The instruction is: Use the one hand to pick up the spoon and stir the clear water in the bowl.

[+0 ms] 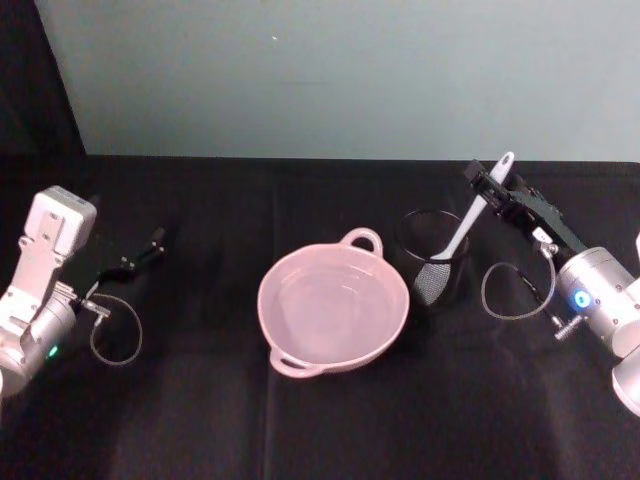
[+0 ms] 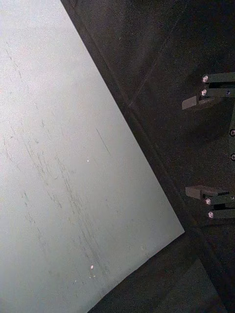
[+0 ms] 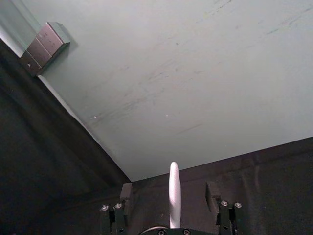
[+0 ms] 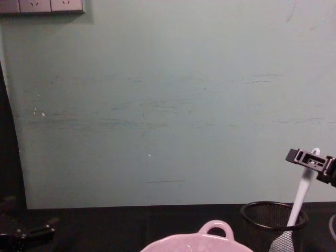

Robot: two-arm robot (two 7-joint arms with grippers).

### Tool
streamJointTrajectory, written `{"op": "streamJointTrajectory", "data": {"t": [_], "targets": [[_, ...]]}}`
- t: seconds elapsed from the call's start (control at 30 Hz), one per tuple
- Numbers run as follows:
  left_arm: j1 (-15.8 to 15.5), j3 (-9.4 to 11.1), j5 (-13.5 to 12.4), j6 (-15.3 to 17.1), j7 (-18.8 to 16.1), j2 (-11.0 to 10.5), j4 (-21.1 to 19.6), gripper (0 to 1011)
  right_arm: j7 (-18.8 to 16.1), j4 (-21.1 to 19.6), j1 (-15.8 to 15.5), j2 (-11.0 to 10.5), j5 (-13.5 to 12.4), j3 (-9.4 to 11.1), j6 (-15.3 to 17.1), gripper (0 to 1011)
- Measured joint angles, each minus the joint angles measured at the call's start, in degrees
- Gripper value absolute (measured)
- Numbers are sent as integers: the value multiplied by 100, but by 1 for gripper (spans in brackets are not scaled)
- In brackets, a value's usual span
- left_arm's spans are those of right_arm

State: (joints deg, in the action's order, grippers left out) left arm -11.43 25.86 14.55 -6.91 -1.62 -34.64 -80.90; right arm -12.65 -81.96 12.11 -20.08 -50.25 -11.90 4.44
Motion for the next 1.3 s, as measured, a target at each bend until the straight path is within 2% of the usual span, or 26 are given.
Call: {"op": "streamJointTrajectory", "data": {"t": [0.23,0.47,0.57,0.63,0.67,0.77,0.8,0.87,0.9,0.97,1.1,1.3], "targets": [[0,0,0,0,0,0,0,1011,2,75,46,20,16,-30,-19,815],[0,0,0,0,0,0,0,1011,-29,90,45,6,30,-24,-52,607],[0,0,0,0,0,0,0,1011,-47,90,53,-7,56,-26,-64,483],[0,0,0,0,0,0,0,1011,-55,92,62,-10,63,-30,-68,446],[0,0,0,0,0,0,0,1011,-67,94,68,-13,72,-34,-71,390],[0,0,0,0,0,0,0,1011,-80,96,75,-15,88,-41,-80,319],[0,0,0,0,0,0,0,1011,-82,96,76,-16,95,-42,-83,260],[0,0,0,0,0,0,0,1011,-89,95,79,-16,102,-43,-90,221],[0,0,0,0,0,0,0,1011,-92,92,79,-16,104,-43,-94,162],[0,0,0,0,0,0,0,1011,-96,85,80,-17,113,-42,-103,123],[0,0,0,0,0,0,0,1011,-127,50,80,-53,201,-65,-152,113],[0,0,0,0,0,0,0,1011,-180,-203,58,-212,679,-148,-386,113]]}}
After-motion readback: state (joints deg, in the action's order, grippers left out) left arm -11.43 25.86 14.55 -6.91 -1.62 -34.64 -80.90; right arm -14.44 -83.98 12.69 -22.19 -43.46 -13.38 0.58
